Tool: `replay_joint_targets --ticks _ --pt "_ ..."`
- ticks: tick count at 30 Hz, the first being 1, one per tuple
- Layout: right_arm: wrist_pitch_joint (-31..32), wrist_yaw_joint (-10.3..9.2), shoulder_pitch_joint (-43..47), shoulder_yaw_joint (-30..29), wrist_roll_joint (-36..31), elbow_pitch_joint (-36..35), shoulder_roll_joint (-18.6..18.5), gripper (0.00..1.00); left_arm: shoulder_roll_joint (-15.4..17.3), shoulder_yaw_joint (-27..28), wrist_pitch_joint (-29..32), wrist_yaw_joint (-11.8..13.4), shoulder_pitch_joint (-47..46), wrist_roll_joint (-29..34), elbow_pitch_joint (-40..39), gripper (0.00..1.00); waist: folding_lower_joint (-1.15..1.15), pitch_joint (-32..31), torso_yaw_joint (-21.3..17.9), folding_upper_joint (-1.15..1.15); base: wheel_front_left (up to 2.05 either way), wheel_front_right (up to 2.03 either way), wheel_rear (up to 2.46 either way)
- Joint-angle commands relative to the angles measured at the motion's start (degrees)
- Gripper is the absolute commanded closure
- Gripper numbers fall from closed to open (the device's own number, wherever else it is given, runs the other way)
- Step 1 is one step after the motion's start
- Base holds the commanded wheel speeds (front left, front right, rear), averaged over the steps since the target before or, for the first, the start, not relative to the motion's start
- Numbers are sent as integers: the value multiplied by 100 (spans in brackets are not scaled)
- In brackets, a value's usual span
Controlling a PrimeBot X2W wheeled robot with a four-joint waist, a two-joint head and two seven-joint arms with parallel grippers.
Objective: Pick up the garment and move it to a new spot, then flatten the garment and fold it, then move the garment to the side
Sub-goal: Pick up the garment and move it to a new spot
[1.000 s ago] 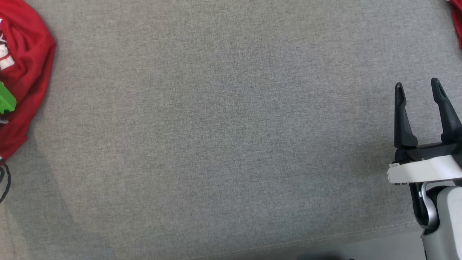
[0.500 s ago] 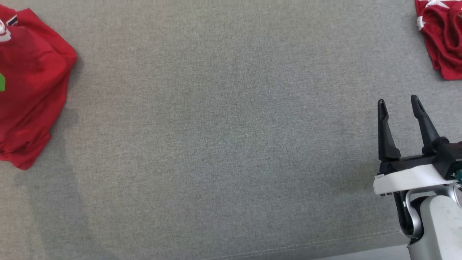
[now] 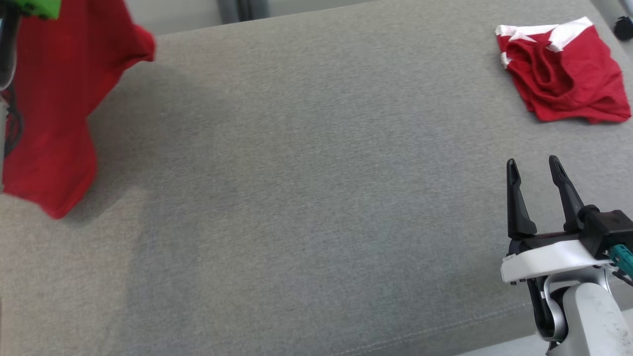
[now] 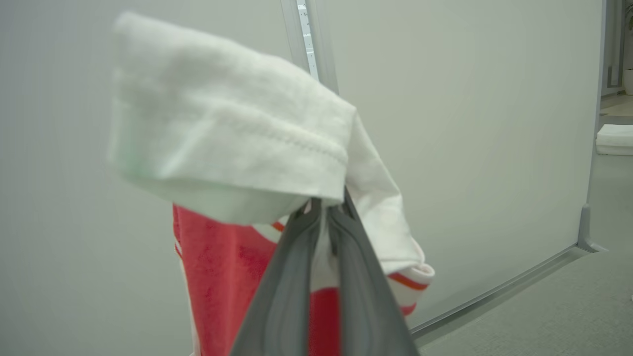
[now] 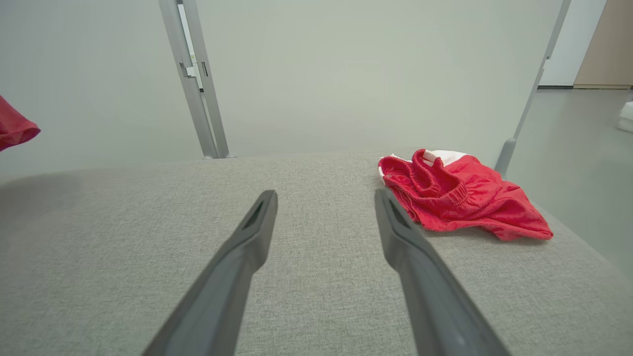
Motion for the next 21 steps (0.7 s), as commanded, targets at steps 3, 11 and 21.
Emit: replay_joint_targets --ticks 3,11,21 --pt "-37 -8 70 -10 46 49 74 0 -316 -134 229 29 -388 -68 -445 100 0 -183 -614 0 0 0 0" --pt "-38 -8 15 -20 102 -2 194 0 -1100 -495 372 62 -1049 -67 -648 100 0 -60 -1184 0 0 0 0" --pt "-39 -8 101 -54 109 0 276 0 -1190 -609 -96 239 533 -287 -515 100 0 32 -923 0 0 0 0"
